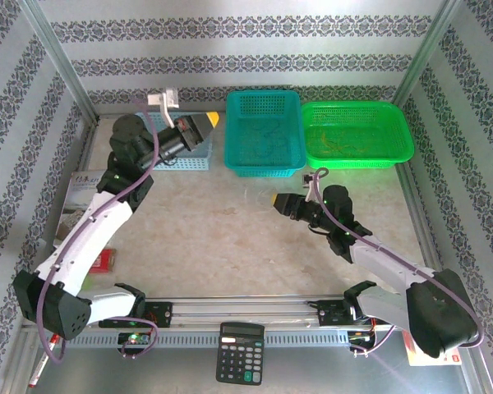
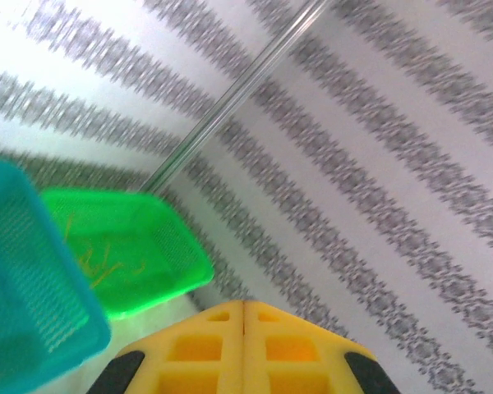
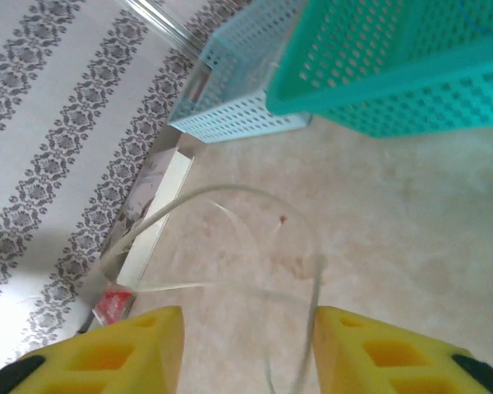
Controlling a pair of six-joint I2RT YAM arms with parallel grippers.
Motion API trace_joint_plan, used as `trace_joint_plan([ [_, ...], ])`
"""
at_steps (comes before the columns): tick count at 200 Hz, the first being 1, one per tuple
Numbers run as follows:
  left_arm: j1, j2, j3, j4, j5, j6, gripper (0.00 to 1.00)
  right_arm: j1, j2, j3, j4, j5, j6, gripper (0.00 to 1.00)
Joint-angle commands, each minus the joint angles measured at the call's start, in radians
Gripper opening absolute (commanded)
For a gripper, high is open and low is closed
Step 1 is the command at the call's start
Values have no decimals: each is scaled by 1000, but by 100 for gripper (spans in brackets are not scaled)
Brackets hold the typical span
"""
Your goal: Untangle the cables
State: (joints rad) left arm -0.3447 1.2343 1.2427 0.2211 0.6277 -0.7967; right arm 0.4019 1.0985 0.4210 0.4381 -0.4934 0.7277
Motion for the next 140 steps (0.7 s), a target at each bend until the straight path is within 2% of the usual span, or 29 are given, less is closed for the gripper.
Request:
trace_joint_plan([
  [1, 5, 29, 38, 29, 60, -21, 0, -1, -17, 7, -30, 5, -22, 51],
  [13, 5, 31, 47, 15, 65, -10, 0, -1, -24, 9, -39, 5, -27, 51],
  [35, 4, 26, 31, 8, 63, -7, 0, -2, -31, 8, -43, 5, -27, 42],
  [78, 2, 14, -85, -14, 56, 3, 0, 5, 4, 40, -110, 36, -91, 48],
  [98, 1, 0, -175, -27, 36, 20, 9, 25, 77, 77, -166, 71, -132, 53],
  [122, 2, -30, -263, -54, -3, 66, 25, 62, 192, 132, -203, 134, -148, 60],
  [140, 2, -53, -296, -87, -39, 105, 39, 95, 273, 184, -229, 207, -149, 62],
])
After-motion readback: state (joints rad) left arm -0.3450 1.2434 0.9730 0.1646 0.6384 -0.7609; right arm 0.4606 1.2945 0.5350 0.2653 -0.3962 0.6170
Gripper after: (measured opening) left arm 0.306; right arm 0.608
